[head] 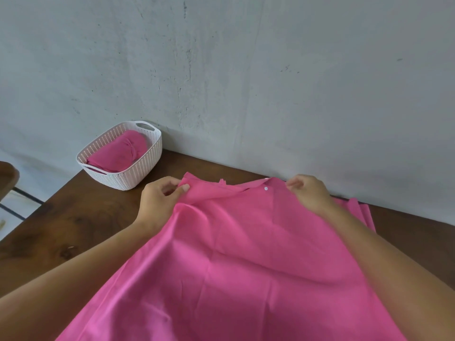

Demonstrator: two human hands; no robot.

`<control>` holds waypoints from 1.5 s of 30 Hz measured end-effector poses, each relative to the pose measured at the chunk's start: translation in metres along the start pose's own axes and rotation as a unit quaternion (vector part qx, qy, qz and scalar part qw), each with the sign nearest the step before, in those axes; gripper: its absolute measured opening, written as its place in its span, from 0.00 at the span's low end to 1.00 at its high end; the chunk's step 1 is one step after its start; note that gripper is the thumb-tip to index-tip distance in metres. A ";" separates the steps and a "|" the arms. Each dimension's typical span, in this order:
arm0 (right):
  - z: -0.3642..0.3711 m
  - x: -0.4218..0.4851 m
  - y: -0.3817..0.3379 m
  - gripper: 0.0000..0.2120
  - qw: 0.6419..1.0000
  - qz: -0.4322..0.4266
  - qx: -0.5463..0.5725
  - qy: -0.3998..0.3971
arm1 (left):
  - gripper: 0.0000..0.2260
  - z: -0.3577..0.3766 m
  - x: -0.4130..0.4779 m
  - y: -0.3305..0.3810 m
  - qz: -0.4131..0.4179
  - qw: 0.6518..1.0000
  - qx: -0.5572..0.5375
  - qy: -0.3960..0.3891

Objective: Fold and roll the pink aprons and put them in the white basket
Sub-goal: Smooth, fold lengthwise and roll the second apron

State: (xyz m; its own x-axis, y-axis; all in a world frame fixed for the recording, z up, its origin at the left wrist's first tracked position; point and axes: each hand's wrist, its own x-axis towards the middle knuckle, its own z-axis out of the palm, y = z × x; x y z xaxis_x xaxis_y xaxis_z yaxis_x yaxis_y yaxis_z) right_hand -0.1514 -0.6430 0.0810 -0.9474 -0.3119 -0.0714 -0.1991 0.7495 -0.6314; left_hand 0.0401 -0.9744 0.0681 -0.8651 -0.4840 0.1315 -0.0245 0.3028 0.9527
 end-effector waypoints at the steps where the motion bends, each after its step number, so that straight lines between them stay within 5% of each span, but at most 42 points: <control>1: -0.002 0.000 0.013 0.09 1.000 0.006 -0.027 -0.001 | 0.03 0.000 -0.001 0.001 -0.005 1.000 -0.004 0.010; 8: -0.017 0.008 0.069 0.17 0.980 0.022 -0.198 -0.030 | 0.02 -0.008 0.005 0.002 -0.035 0.996 -0.002 0.084; 16: -0.021 0.005 0.078 0.09 0.969 0.024 -0.244 0.015 | 0.05 -0.016 0.017 -0.001 -0.042 0.992 0.025 0.120; 33: -0.009 -0.175 0.058 0.03 0.971 -0.074 -0.184 0.132 | 0.04 -0.025 0.015 0.018 0.006 0.999 0.044 0.014; 41: 0.028 -0.218 0.075 0.05 0.978 -0.091 -0.171 0.078 | 0.06 -0.027 -0.003 0.018 0.027 0.997 0.074 0.007; 45: 0.026 -0.207 0.064 0.08 0.975 -0.112 -0.156 0.112 | 0.06 -0.026 -0.014 0.017 0.027 0.997 0.076 0.009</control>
State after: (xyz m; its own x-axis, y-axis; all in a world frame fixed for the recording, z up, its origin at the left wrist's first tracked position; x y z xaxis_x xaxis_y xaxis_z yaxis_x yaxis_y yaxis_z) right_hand 0.0387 -0.5454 0.0357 -0.8950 -0.3797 0.2339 -0.4414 0.8291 -0.3432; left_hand 0.0654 -0.9839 0.0900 -0.8578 -0.4781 0.1884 -0.0545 0.4492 0.8918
